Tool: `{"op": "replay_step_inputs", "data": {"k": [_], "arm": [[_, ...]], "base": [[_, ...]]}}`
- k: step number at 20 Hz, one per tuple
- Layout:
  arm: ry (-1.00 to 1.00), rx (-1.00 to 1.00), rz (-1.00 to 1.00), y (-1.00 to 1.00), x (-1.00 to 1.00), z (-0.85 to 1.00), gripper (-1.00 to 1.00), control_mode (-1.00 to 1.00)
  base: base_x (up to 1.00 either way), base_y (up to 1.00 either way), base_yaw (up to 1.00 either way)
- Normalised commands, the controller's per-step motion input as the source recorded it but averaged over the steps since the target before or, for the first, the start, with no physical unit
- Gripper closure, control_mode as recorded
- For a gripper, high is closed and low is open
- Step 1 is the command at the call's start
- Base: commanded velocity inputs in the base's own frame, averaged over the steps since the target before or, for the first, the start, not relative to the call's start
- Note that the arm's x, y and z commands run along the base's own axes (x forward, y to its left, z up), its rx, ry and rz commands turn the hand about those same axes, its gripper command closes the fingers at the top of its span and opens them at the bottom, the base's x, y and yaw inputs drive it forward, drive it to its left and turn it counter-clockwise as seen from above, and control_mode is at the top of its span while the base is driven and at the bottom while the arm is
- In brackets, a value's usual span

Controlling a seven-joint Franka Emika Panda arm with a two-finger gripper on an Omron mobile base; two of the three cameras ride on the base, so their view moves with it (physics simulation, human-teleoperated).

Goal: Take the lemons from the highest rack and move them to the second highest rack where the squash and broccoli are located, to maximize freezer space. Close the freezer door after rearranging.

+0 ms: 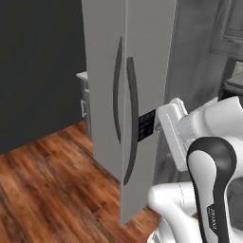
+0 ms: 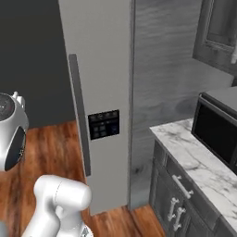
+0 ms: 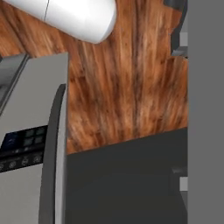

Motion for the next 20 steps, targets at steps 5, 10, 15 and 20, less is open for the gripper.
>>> {"op": "replay_step_inputs", "data": {"k": [5,10,15,20], "arm": [[0.0,0.0,0.0,0.0,0.0,0.0,-1.0,1.0],[0.0,0.0,0.0,0.0,0.0,0.0,-1.0,1.0],[0.0,0.0,0.0,0.0,0.0,0.0,-1.0,1.0],[0.0,0.0,0.0,0.0,0.0,0.0,-1.0,1.0]], "base": [[0.4,-0.45,0.0],[0.49,-0.43,0.0],[0.59,-0.23,0.0],[0.58,-0.01,0.0]]}}
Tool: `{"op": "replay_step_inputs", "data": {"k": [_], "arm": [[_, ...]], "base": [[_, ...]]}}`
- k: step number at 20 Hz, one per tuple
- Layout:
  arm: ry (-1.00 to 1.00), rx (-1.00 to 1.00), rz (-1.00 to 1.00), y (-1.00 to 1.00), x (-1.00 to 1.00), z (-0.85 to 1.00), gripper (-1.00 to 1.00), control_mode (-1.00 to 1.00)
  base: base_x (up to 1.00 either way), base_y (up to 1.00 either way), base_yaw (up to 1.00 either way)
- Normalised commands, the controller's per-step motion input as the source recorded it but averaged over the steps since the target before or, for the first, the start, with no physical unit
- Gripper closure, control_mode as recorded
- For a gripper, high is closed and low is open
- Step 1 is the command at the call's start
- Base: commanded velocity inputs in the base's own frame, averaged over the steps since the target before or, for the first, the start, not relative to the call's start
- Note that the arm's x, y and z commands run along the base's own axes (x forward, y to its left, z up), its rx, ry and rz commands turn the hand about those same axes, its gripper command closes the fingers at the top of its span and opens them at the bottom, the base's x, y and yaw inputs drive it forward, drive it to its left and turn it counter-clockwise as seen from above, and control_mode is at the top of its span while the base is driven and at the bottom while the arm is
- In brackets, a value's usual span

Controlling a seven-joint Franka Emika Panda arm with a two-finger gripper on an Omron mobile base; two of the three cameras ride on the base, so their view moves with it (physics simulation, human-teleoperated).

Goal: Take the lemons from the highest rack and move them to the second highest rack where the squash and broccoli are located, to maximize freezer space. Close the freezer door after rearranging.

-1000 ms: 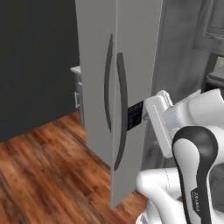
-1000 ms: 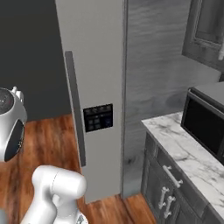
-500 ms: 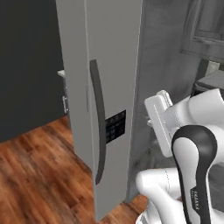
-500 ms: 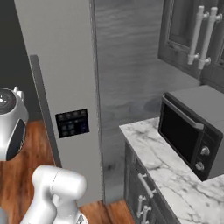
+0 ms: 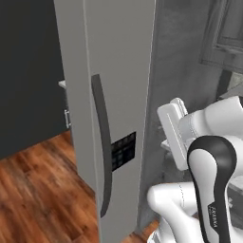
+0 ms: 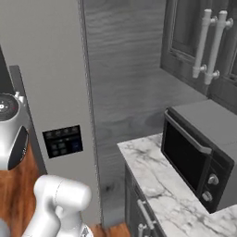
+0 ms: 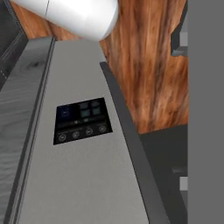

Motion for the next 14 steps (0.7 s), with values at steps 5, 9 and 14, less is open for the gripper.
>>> {"op": "replay_step_inputs", "data": {"k": [5,9,14], "arm": [[0.0,0.0,0.0,0.0,0.0,0.0,-1.0,1.0],[0.0,0.0,0.0,0.0,0.0,0.0,-1.0,1.0],[0.0,0.0,0.0,0.0,0.0,0.0,-1.0,1.0]], "base": [[0.55,0.0,0.02],[0.5,0.0,0.02],[0.5,0.0,0.03]]}}
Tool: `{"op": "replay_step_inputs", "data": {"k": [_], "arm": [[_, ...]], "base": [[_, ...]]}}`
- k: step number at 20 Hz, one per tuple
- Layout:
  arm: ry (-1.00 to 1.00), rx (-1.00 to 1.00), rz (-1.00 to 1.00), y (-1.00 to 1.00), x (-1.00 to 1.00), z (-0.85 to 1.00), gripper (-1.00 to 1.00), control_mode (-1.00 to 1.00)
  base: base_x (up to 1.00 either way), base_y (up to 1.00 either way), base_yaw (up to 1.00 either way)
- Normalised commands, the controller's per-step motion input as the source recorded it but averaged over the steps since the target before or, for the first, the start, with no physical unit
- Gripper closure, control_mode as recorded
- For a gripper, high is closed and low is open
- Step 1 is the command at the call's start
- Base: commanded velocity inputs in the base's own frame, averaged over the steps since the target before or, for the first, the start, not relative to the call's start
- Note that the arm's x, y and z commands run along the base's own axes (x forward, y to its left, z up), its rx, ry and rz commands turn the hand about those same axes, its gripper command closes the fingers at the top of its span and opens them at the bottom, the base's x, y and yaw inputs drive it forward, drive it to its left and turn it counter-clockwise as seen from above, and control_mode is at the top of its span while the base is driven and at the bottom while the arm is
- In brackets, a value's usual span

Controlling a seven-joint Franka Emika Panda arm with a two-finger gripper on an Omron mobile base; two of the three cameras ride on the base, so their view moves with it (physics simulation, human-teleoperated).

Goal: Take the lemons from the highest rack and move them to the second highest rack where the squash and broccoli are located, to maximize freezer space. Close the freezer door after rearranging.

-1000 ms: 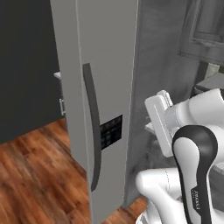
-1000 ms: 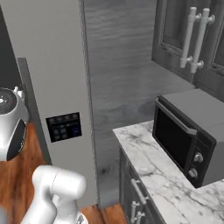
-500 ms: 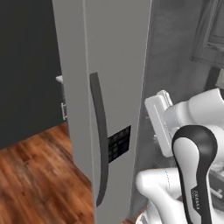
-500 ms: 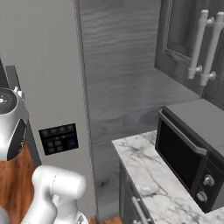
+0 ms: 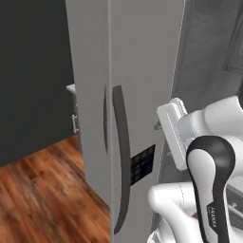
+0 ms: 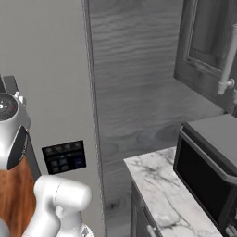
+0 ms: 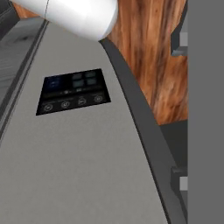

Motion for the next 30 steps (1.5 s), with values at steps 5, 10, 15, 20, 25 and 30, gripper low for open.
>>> {"op": "replay_step_inputs", "data": {"k": [5,10,15,20,25,30], "arm": [[0.0,0.0,0.0,0.0,0.0,0.0,-1.0,1.0],[0.0,0.0,0.0,0.0,0.0,0.0,-1.0,1.0],[-0.09,0.24,0.0,-0.11,0.1,0.0,-1.0,-1.0],[0.0,0.03,-0.35,-0.05,0.26,0.0,-1.0,-1.0],[0.0,0.0,-0.59,0.0,0.68,-0.02,-1.0,-1.0],[0.0,0.02,-0.42,-0.02,0.88,-0.07,-1.0,-1.0]], "base": [[0.5,0.0,0.07],[0.48,0.0,0.08],[0.0,0.0,0.0],[0.0,0.0,0.0],[0.0,0.0,0.0],[0.0,0.0,0.0]]}}
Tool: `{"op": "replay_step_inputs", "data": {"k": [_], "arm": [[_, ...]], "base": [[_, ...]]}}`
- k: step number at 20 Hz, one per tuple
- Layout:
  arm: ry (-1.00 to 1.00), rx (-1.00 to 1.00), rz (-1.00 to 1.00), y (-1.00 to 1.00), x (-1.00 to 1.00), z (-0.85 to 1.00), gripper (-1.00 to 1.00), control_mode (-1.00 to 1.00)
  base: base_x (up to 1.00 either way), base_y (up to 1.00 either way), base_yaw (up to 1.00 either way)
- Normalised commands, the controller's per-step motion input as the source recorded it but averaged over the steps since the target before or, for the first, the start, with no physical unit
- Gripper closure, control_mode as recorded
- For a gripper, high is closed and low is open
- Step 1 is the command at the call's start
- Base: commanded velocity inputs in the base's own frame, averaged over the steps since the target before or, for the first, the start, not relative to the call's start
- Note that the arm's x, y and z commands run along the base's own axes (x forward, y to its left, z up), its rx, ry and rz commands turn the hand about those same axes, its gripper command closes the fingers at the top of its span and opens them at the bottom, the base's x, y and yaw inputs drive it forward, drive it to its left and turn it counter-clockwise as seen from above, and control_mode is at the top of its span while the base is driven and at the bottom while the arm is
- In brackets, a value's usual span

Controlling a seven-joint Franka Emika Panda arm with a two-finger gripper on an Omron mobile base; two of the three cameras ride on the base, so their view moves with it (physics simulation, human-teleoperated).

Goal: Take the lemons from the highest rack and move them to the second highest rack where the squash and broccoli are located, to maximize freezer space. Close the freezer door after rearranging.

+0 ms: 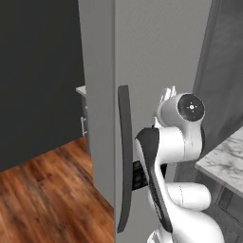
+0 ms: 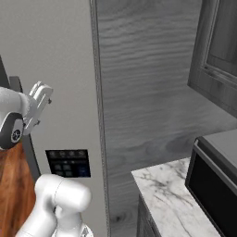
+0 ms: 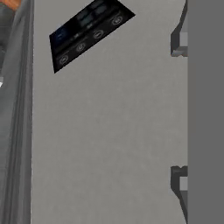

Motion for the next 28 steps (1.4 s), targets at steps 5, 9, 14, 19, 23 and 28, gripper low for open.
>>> {"op": "replay_step_inputs", "data": {"k": [5,9,14,19,23,28], "arm": [[0.0,0.09,-0.14,-0.08,1.0,-0.18,-1.0,-1.0],[0.0,0.12,-0.02,-0.11,0.99,-0.21,-1.0,-1.0],[0.0,0.13,-0.03,-0.19,0.91,-0.2,-1.0,-1.0],[-0.04,0.03,-0.19,-0.39,0.59,-0.2,-1.0,-1.0],[-0.01,0.0,-0.33,-0.44,0.54,-0.23,-1.0,-1.0],[-0.02,0.0,-0.36,-0.42,0.27,-0.11,-1.0,-1.0]], "base": [[0.0,0.0,0.0],[0.0,0.0,0.0],[0.0,0.0,0.0],[0.0,0.0,0.0],[0.0,0.0,0.0],[0.0,0.0,0.0]]}}
